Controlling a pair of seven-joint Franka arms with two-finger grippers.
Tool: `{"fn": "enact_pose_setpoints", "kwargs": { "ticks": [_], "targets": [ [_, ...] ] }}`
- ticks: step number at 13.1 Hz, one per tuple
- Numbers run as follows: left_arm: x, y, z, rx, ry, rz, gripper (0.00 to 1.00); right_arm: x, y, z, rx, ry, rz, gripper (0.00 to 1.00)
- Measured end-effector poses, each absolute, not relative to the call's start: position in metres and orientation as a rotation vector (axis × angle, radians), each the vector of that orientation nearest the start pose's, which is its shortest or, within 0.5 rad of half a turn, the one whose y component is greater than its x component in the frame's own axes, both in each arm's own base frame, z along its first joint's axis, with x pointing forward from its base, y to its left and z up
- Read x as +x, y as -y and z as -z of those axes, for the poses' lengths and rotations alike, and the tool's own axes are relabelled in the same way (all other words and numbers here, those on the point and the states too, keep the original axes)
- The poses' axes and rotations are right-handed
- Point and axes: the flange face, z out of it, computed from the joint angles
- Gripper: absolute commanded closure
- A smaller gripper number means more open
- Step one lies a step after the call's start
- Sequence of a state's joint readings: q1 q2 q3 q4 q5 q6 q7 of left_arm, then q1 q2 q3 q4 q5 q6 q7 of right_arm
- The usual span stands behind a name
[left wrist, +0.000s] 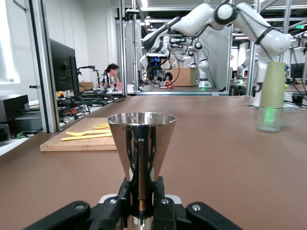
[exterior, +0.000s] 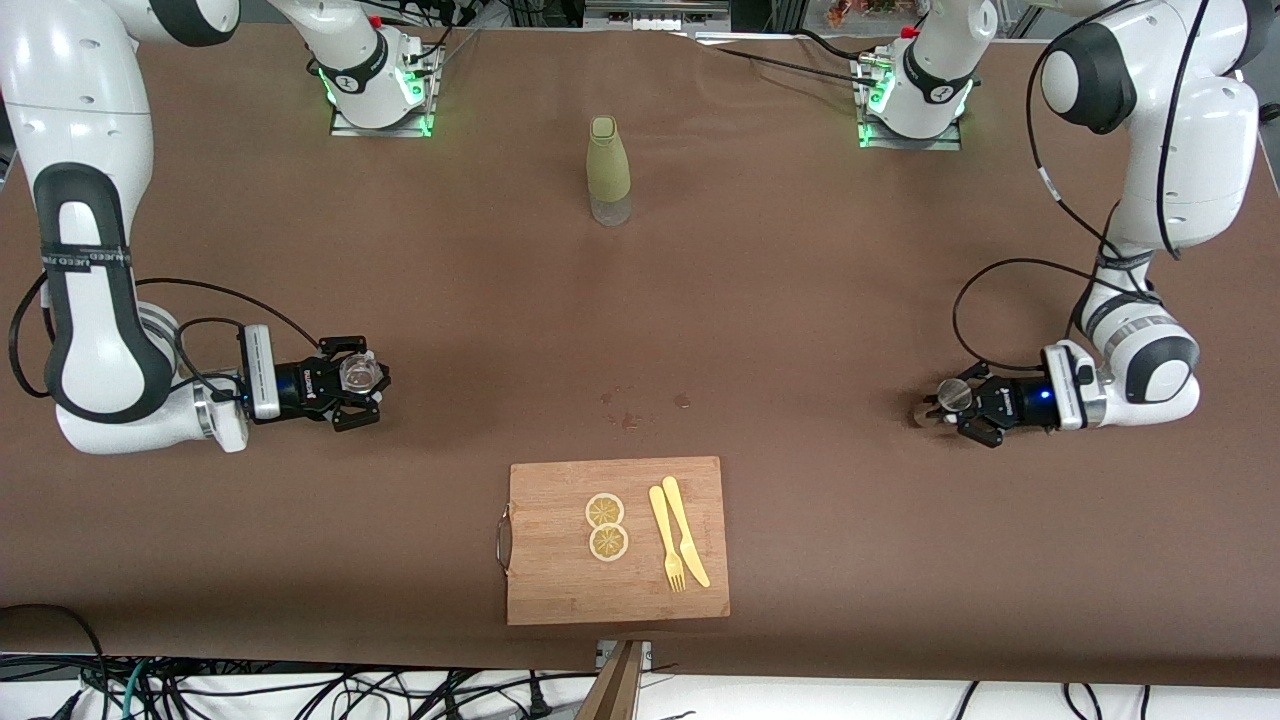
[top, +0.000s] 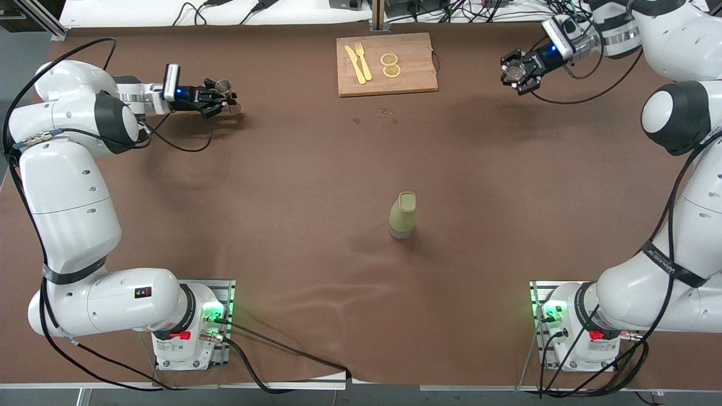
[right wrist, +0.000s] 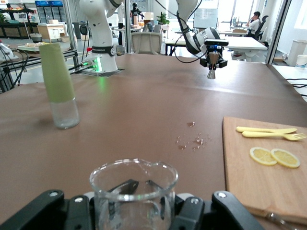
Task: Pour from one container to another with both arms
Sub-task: 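Carry the beaker back with the right gripper while the left gripper withdraws the jigger, then set the beaker down with the right gripper while the left gripper sets the jigger down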
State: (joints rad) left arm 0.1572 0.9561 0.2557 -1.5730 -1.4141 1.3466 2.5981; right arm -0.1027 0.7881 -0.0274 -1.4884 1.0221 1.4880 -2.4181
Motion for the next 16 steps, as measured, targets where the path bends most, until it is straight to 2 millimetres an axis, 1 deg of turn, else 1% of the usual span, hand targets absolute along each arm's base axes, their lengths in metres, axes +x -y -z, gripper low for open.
{"fn": "enact_pose_setpoints", "kwargs": {
  "ticks": [4, 6, 7, 8, 9, 11, 12, 13, 14, 16],
  "targets": [
    [0.593, -0.145, -0.107, 1.275, 1.329, -1.208, 1.00, 0.630, 0.032, -0.142, -1.126, 1.649, 0.911, 1.00],
    [0.584, -0.158, -0.103, 1.262, 1.340, -1.223, 1.00, 0.615, 0.050, -0.105, -1.121, 1.621, 0.937, 1.00],
    [0.581, -0.161, -0.099, 1.253, 1.336, -1.232, 1.00, 0.608, 0.056, -0.089, -1.121, 1.603, 0.945, 1.00],
    [0.578, -0.162, -0.095, 1.249, 1.330, -1.232, 1.00, 0.602, 0.060, -0.077, -1.119, 1.584, 0.947, 1.00],
    [0.575, -0.161, -0.090, 1.247, 1.329, -1.222, 1.00, 0.598, 0.062, -0.069, -1.118, 1.566, 0.947, 1.00],
    [0.571, -0.161, -0.084, 1.242, 1.337, -1.202, 1.00, 0.594, 0.067, -0.063, -1.125, 1.547, 0.950, 1.00],
    [0.571, -0.161, -0.083, 1.242, 1.336, -1.200, 1.00, 0.593, 0.070, -0.062, -1.130, 1.542, 0.952, 0.72],
    [0.570, -0.161, -0.082, 1.242, 1.336, -1.199, 1.00, 0.592, 0.073, -0.061, -1.137, 1.535, 0.953, 0.27],
    [0.569, -0.162, -0.081, 1.244, 1.334, -1.197, 1.00, 0.591, 0.077, -0.059, -1.145, 1.528, 0.954, 0.00],
    [0.567, -0.163, -0.076, 1.248, 1.329, -1.192, 1.00, 0.588, 0.082, -0.055, -1.156, 1.517, 0.956, 0.00]
  ]
}}
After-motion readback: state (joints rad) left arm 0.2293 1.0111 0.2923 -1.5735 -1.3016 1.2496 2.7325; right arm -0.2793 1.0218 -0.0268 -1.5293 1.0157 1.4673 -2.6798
